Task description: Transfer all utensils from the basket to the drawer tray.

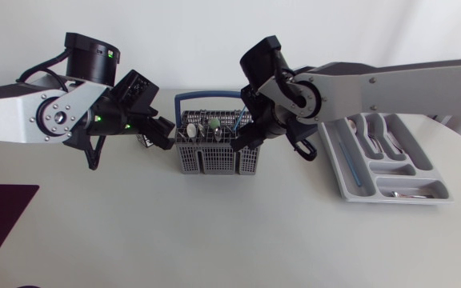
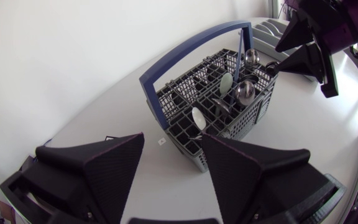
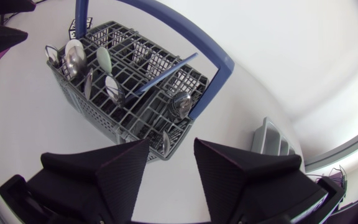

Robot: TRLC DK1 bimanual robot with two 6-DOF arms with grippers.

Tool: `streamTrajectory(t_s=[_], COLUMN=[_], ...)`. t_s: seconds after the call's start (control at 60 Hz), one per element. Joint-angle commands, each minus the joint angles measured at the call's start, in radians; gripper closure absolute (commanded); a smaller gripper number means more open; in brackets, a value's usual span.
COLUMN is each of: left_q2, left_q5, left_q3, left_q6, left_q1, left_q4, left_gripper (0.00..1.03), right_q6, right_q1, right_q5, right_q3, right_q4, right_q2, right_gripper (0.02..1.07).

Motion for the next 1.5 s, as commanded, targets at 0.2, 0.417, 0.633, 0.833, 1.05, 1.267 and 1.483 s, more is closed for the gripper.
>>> streamTrajectory(t_s=[0.2,0.417,0.633,0.833,1.05,1.267,1.483], left_q2=[-0.029,-0.032,-0.035,-0.039,-0.047,-0.059,-0.062], left_q5=[0.017,0.019,0.025,0.029,0.034,0.034,0.034], left_q3=[-0.028,-0.033,-0.036,-0.040,-0.045,-0.043,-0.043], left_q6=[0.005,0.006,0.005,0.006,0.006,0.006,0.005], left_q1=[0.005,0.005,-0.001,-0.002,-0.005,-0.012,-0.029], left_q4=[0.001,0.003,0.003,0.003,0.001,-0.004,-0.005], left_gripper=[0.37,0.37,0.37,0.37,0.37,0.37,0.37], right_q6=[0.000,-0.021,-0.050,-0.093,-0.112,-0.122,-0.153], right_q1=[0.007,0.009,0.010,0.006,0.012,0.030,0.047], right_q5=[0.042,0.071,0.076,0.070,0.067,0.065,0.064], right_q3=[0.047,0.065,0.065,0.037,0.013,-0.016,-0.050], right_q4=[-0.017,-0.038,-0.031,0.005,0.028,0.032,0.031], right_q2=[0.081,0.109,0.134,0.126,0.089,0.015,-0.090], right_gripper=[0.66,0.85,0.94,1.00,1.01,1.01,1.01])
